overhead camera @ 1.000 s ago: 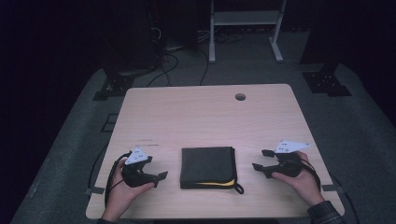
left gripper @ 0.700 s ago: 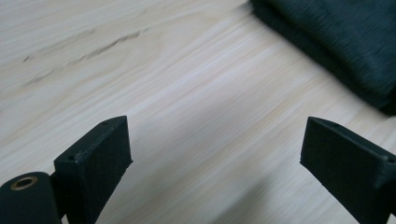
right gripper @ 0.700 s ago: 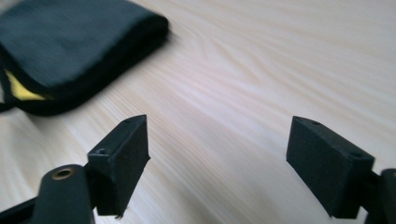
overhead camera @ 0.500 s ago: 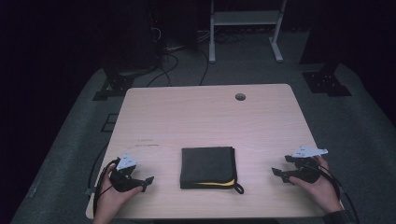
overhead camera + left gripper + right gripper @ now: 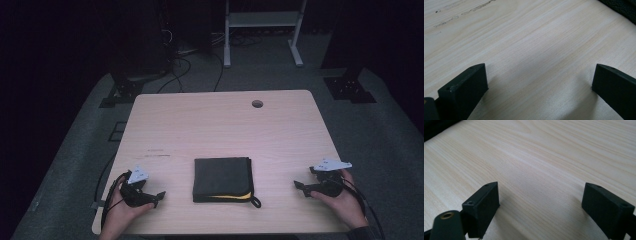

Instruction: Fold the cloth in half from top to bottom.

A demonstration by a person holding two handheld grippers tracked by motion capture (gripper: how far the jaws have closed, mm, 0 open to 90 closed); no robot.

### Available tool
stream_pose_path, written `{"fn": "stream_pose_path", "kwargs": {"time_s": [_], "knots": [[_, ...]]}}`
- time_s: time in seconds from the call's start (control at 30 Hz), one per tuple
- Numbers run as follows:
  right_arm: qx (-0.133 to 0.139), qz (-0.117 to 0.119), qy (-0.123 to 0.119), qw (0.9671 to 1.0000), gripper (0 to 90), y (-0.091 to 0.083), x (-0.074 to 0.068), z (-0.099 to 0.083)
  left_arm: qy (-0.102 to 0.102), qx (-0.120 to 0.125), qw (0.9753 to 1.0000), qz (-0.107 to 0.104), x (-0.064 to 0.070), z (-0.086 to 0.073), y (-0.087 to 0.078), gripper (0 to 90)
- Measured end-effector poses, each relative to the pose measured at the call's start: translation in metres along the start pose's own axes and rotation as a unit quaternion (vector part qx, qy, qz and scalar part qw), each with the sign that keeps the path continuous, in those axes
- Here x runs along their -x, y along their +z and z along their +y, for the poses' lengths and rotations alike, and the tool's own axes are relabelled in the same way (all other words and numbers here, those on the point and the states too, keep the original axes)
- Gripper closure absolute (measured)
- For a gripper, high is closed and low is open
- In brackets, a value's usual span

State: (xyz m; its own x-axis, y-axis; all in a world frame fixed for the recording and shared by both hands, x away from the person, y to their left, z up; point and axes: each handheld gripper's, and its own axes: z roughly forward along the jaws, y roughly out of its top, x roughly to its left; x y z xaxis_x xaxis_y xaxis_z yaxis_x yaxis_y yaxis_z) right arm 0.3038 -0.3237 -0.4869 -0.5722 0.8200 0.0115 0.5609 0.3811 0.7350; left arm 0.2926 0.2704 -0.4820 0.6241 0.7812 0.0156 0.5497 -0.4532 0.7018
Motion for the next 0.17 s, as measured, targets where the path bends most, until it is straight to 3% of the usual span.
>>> {"fn": "stream_pose_path", "kwargs": {"time_s": [0.17], "knots": [[0.000, -0.007, 0.004, 1.0000, 12.6, -0.0002, 0.0005, -0.0002, 0.006, 0.010, 0.9999, -0.007, -0.0007, -0.0026, -0.0003, 0.0]]}}
